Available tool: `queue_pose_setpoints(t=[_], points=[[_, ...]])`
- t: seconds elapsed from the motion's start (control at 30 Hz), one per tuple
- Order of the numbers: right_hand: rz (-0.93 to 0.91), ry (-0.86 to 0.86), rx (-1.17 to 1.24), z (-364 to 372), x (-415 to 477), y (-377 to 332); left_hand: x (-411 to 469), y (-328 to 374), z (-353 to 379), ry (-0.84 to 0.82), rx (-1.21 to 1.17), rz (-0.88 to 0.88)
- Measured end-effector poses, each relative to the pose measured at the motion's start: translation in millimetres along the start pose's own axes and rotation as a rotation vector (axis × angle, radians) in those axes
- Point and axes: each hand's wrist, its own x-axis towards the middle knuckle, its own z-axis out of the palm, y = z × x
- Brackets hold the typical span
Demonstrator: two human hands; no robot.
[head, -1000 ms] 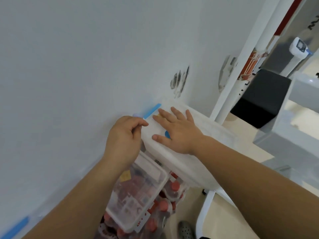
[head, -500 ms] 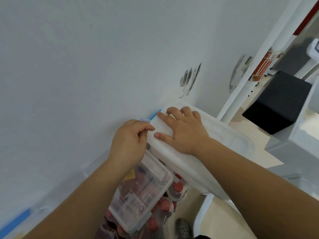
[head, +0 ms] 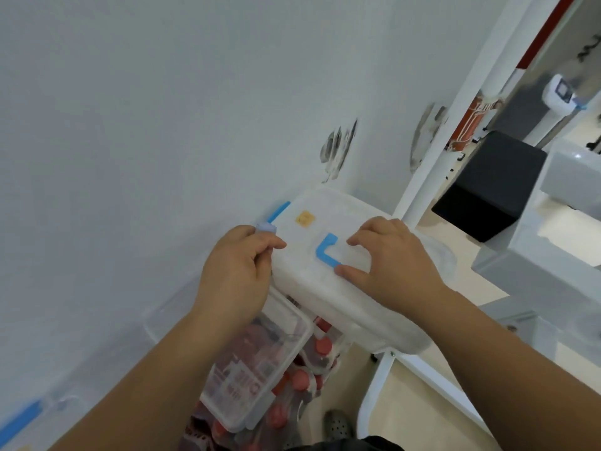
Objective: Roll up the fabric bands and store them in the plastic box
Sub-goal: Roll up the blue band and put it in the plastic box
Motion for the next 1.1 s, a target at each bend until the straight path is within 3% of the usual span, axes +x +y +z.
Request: queue_pose_setpoints(t=[0.23, 0.6, 0.87, 1.1], points=[[0.020, -0.044, 0.027, 6.1, -20.8, -5.6, -22.5, 19.0, 0.4, -0.073, -0.100, 0.081], [0.043, -0.280, 0.137, 3.0, -14.8, -4.6, -27.4, 29.0, 4.6, -0.175, 0.020, 0.030], [0.092, -0.207, 0.161, -0.1, 1.5, -2.7, -32.1, 30.1, 6.1, -0.133, -0.020, 0.039], [0.137, -0.205, 0.030, -10.6, 14.3, -2.2, -43.4, 33.5, 6.4, -0.102, -0.051, 0.156]])
